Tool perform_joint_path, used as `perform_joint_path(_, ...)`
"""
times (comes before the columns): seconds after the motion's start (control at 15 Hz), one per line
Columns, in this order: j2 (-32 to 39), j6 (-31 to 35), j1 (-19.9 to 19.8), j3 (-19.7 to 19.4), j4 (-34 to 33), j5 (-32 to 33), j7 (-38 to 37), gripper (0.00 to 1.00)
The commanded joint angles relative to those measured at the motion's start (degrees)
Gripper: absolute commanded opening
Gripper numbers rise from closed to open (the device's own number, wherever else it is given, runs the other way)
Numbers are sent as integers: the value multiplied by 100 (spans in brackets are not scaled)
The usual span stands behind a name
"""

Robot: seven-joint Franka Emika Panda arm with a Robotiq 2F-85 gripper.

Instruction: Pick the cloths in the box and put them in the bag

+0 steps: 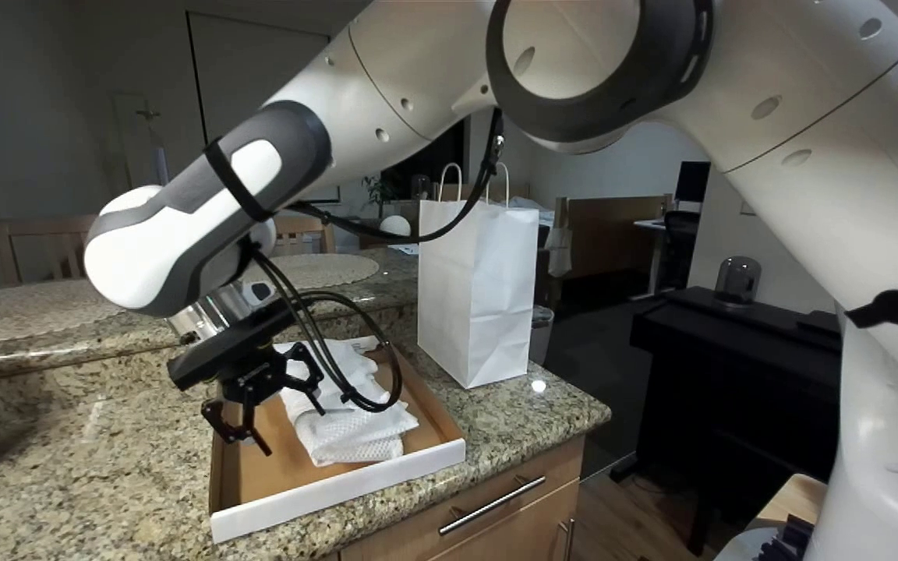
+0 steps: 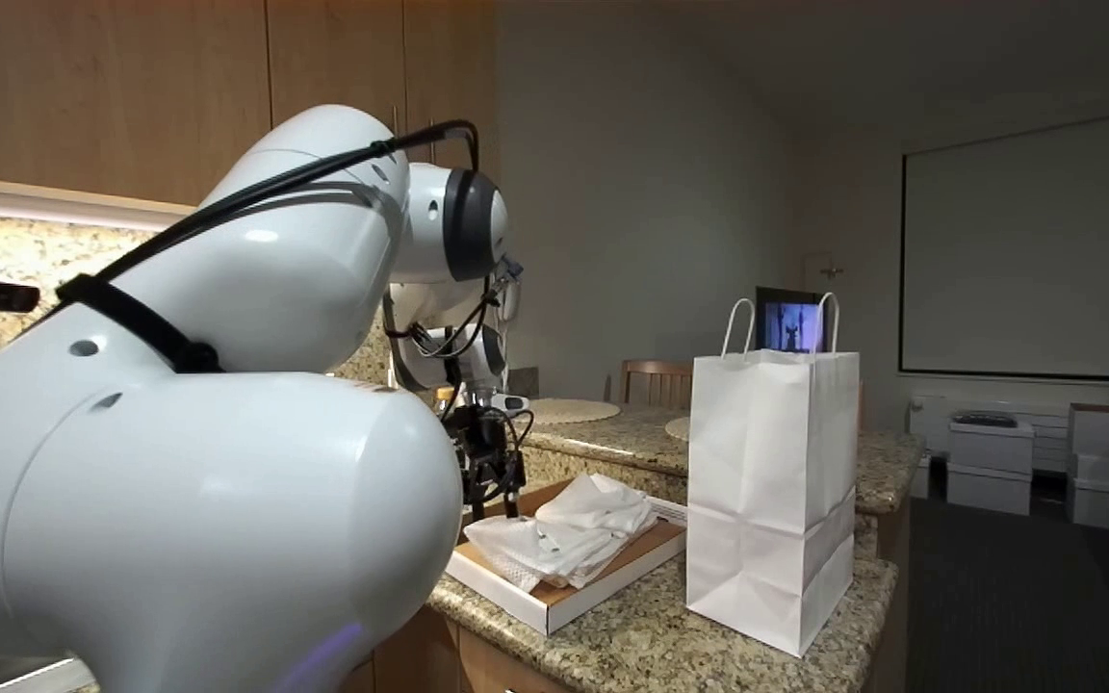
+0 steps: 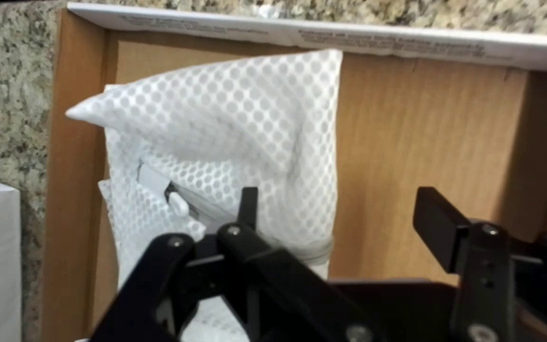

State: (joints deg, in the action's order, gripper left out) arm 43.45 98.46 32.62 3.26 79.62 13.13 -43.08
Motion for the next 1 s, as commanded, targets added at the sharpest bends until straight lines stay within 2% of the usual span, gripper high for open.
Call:
perform_joint_path(0.0, 45, 113, 206, -341, 154, 653, -771, 100)
perform_joint_path(0.53, 290, -181, 44, -593, 123, 950, -1530, 100)
perform_joint_path(0.6, 334, -383, 30, -583, 79, 914, -1496, 75)
perform_joint_path(0.73, 327, -733, -32, -494, 91, 801, -1365, 68)
perform_joint_path(0.93, 300, -1221, -94, -365, 65, 701, -1262, 46)
